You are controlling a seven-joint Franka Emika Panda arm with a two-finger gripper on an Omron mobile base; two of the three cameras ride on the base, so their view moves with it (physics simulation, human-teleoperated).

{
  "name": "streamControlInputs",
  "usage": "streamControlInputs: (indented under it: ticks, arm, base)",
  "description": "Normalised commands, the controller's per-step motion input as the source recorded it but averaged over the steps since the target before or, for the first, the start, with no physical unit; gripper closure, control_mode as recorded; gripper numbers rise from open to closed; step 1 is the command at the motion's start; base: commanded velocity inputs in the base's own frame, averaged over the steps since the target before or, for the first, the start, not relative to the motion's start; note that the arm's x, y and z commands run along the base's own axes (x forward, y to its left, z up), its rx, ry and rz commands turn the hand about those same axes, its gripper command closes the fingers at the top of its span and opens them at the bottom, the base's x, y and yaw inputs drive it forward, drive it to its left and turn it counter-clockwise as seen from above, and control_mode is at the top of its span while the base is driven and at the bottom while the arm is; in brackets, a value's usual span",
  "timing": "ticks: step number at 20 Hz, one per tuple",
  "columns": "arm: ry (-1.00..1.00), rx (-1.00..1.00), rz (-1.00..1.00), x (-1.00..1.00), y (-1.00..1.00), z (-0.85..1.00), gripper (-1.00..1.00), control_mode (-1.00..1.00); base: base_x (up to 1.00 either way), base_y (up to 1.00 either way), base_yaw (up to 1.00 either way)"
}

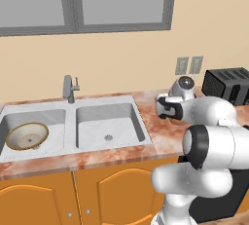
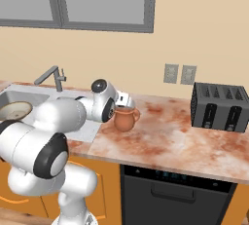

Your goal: Place the bowl in the left basin and the jug in the right basin of the sink.

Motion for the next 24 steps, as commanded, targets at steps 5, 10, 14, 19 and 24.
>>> streamControlInputs:
  ticks: [5, 10, 14, 19, 24]
  arm:
    - [-0.08, -0.06, 0.0, 0.14, 0.53, 0.0, 1.0, -1.0]
    - [-0.09, -0.03, 0.0, 0.17, 0.49, 0.01, 1.0, -1.0]
    - [-0.08, -0.01, 0.0, 0.16, 0.46, 0.04, 1.0, -1.0]
    - [-0.05, 0.0, 0.0, 0.0, 0.5, 0.1, 1.0, -1.0]
    - [0.0, 0.0, 0.0, 0.02, 0.52, 0.07, 1.0, -1.0]
  base:
    - [0.0, 0.0, 0.0]
    - [0.0, 0.0, 0.0]
    - [0.0, 0.0, 0.0]
    - [0.0, 0.0, 0.0]
    - [0.0, 0.0, 0.0]
